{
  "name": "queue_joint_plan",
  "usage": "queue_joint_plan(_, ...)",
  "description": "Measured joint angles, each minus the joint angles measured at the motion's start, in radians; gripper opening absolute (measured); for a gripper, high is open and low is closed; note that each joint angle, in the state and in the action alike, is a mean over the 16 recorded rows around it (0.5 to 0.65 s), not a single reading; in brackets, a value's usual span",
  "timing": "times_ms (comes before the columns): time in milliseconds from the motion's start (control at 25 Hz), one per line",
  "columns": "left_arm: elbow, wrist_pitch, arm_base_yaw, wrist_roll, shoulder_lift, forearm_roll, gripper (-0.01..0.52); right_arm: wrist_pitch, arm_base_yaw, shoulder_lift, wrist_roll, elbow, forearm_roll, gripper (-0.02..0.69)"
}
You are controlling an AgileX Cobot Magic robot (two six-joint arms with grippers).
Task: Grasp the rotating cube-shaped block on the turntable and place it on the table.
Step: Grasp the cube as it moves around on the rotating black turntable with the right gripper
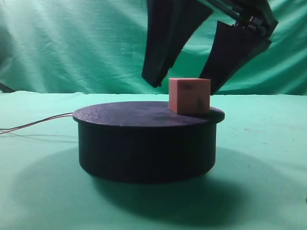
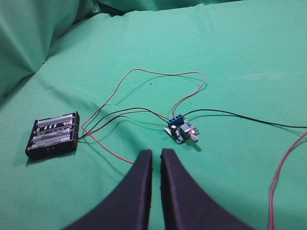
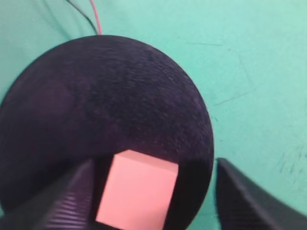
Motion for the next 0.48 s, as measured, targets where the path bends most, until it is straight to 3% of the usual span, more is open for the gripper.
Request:
queue_joint_plan(240, 0.0, 0.0, 0.0, 0.0, 0.0, 0.0, 0.0, 0.09, -0.049, -0.028, 0.076, -0.06, -0.082, 0.247)
queue_joint_plan(480, 0.0, 0.0, 0.0, 0.0, 0.0, 0.0, 0.0, 0.159, -0.128, -0.082, 0.116, -0.023, -0.126, 0.23)
